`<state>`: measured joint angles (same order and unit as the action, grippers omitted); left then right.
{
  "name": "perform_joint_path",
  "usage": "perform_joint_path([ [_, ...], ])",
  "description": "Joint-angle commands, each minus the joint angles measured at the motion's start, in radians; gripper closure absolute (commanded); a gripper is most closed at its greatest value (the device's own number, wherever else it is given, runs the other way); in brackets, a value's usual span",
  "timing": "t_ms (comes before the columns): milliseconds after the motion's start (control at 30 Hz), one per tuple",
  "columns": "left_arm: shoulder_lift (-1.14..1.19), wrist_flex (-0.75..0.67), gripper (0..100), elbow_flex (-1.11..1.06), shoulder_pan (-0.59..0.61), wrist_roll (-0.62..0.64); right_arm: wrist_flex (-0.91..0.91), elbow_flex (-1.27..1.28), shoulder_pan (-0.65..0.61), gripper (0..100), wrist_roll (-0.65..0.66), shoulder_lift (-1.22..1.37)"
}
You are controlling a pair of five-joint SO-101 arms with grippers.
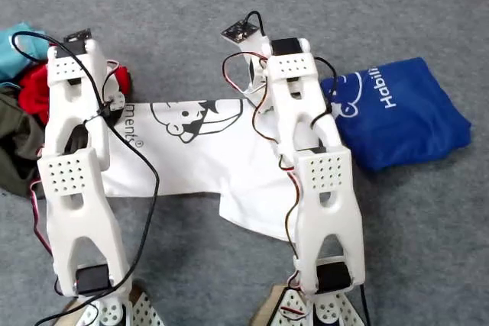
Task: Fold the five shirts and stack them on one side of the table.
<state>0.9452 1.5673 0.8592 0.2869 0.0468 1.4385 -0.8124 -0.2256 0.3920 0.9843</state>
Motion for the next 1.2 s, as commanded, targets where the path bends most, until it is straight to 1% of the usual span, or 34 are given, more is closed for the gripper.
perform_joint_path([
  [0,-0.007,0.043,98,0.133,0.071,-0.011,0.000,-0.038,0.022,99.5,0.006,0.001],
  [133,-0.007,0.186,98,0.301,0.046,-0.011,0.000,-0.036,0.019,99.5,0.006,0.001],
  [300,0.001,0.192,98,0.451,0.041,-0.012,0.000,-0.035,0.019,99.5,0.006,0.001],
  [433,0.064,0.190,98,0.466,0.077,-0.025,0.000,-0.035,0.021,99.5,0.006,0.001],
  [533,0.157,0.164,98,0.463,0.140,-0.077,0.000,-0.035,0.021,99.5,0.006,0.001],
  [633,0.280,0.048,98,0.479,0.247,-0.084,0.000,-0.035,0.021,99.5,0.006,0.001],
  [700,0.326,0.006,98,0.523,0.305,-0.084,0.000,-0.035,0.022,99.5,0.006,0.001],
  [800,0.348,0.008,98,0.638,0.370,-0.092,0.000,-0.035,0.022,99.5,0.006,0.001],
  [867,0.363,0.006,98,0.666,0.407,-0.135,0.000,-0.035,0.022,99.5,0.006,0.001],
  [1000,0.390,0.000,98,0.674,0.482,-0.236,0.000,-0.035,0.022,99.5,0.006,0.001],
  [1100,0.395,-0.005,98,0.681,0.532,-0.252,0.000,-0.035,0.022,99.5,0.006,0.001],
  [1167,0.386,-0.034,98,0.681,0.562,-0.259,0.000,-0.035,0.022,99.5,0.006,0.001],
])
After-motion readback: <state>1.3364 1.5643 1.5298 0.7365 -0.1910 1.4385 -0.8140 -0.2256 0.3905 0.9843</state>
